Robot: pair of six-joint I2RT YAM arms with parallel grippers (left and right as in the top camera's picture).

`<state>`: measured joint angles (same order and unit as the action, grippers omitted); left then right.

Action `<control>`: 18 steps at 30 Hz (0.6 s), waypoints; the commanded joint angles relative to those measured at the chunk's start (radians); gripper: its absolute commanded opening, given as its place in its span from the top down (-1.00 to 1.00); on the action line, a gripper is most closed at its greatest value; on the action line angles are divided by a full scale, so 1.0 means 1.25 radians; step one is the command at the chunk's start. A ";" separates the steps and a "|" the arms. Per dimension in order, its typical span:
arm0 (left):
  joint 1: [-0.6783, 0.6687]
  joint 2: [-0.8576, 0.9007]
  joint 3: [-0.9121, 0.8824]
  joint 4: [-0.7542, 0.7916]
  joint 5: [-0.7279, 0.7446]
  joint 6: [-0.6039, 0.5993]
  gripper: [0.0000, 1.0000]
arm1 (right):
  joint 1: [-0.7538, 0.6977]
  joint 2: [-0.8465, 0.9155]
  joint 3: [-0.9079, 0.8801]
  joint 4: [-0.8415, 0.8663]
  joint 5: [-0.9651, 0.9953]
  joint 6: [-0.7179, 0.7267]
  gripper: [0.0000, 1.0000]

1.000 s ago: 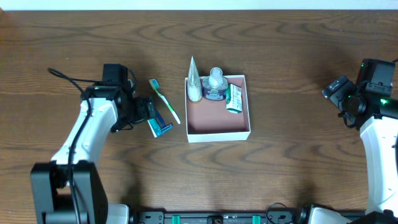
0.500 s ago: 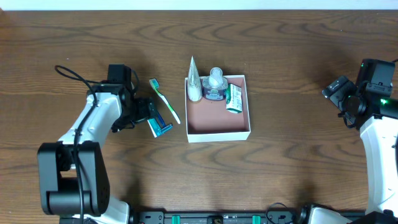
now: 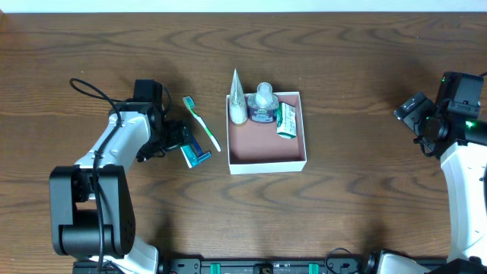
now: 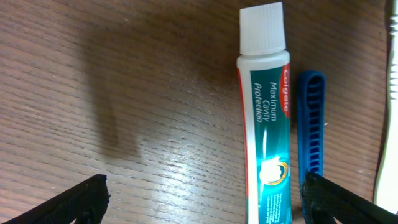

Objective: Pack container
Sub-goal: 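Reach left gripper over the Colgate toothpaste tube and lower, then close left gripper on the toothpaste tube cap end and lift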

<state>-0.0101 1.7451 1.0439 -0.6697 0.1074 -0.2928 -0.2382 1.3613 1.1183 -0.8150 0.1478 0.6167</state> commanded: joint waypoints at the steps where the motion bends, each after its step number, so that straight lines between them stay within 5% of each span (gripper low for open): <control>1: 0.004 0.016 0.006 0.000 -0.018 -0.010 -0.97 | -0.004 0.003 0.009 -0.001 0.010 -0.010 -0.98; 18: 0.004 0.093 0.006 0.038 -0.025 -0.010 -0.98 | -0.004 0.003 0.009 -0.001 0.010 -0.010 -0.99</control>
<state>-0.0101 1.8210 1.0462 -0.6296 0.0837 -0.2958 -0.2382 1.3613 1.1183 -0.8150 0.1474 0.6167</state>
